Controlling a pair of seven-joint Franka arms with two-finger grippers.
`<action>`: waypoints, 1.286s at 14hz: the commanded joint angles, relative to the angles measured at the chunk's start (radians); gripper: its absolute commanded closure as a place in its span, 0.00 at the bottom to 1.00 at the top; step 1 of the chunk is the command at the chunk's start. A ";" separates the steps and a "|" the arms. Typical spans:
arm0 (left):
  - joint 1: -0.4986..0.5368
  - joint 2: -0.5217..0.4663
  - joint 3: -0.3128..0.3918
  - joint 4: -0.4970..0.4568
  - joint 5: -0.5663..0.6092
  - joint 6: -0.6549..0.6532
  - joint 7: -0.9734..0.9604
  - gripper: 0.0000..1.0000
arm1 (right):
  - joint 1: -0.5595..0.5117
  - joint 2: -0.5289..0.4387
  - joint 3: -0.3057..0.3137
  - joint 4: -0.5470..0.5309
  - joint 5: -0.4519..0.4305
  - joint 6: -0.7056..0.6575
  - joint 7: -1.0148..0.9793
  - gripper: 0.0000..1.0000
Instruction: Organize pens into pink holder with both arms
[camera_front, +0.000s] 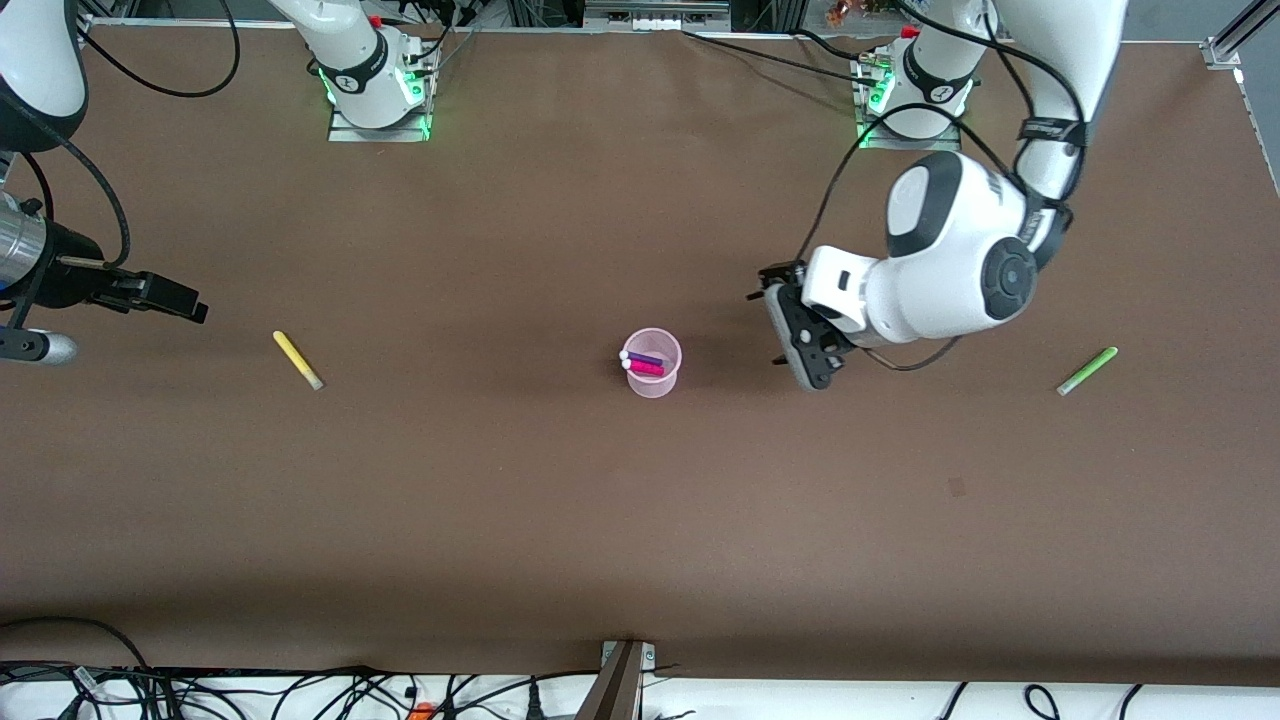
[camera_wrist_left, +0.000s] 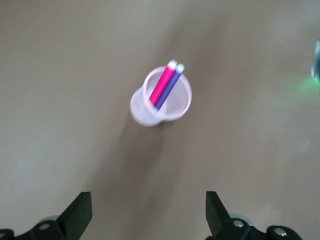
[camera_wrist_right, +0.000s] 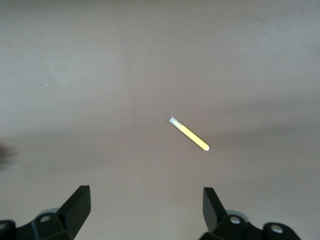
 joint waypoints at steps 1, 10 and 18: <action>0.049 -0.011 -0.004 0.067 0.147 -0.156 -0.156 0.00 | 0.050 -0.025 -0.062 -0.028 0.000 0.014 0.013 0.01; 0.101 -0.020 -0.005 0.386 0.555 -0.619 -0.721 0.00 | 0.052 -0.014 -0.061 -0.028 -0.006 0.028 0.012 0.01; 0.155 -0.336 0.082 0.137 0.540 -0.381 -0.755 0.00 | 0.066 -0.013 -0.058 -0.028 -0.002 0.037 0.013 0.01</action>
